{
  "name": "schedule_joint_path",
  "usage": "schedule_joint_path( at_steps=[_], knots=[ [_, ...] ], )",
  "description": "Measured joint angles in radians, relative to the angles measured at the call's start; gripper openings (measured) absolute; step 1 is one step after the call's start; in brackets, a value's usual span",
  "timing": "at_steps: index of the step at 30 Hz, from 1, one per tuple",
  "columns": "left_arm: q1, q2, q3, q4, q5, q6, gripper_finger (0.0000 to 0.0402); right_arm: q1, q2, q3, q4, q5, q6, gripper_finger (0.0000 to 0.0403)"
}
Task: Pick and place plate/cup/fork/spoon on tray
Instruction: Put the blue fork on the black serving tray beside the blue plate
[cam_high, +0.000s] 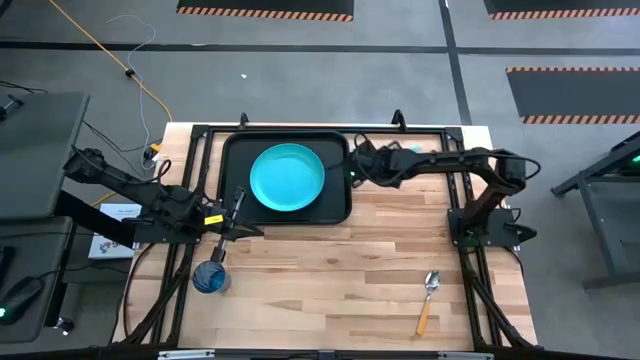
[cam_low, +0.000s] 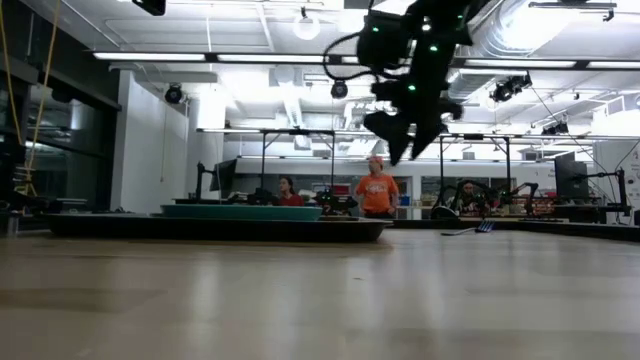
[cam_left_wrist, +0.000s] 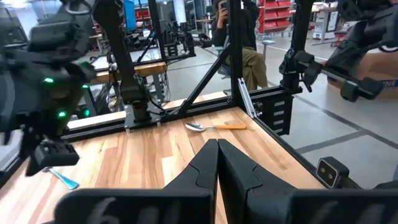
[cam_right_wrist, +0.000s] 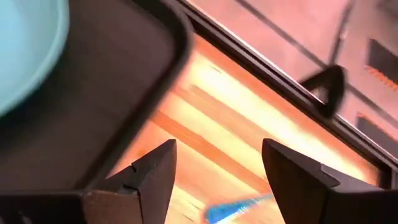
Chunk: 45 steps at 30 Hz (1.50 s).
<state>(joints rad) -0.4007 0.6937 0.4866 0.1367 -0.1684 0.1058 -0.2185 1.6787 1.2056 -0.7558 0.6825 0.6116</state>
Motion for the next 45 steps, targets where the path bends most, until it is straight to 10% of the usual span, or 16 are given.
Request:
schedule_joint_path(
  at_steps=[15,35,45],
  knots=[
    [0.0,0.0,0.0,0.027,-0.002,0.0,0.0,-0.031,-0.128,-0.54,0.344,0.157,0.771,0.0229],
    [0.0,0.0,0.0,0.024,-0.002,0.003,0.0,-0.158,0.062,-0.576,0.567,0.172,0.831,0.0222],
    [0.0,0.0,0.0,0.01,-0.003,0.002,0.0,-0.161,0.082,-0.577,0.445,0.181,0.817,0.0075]
  ],
)
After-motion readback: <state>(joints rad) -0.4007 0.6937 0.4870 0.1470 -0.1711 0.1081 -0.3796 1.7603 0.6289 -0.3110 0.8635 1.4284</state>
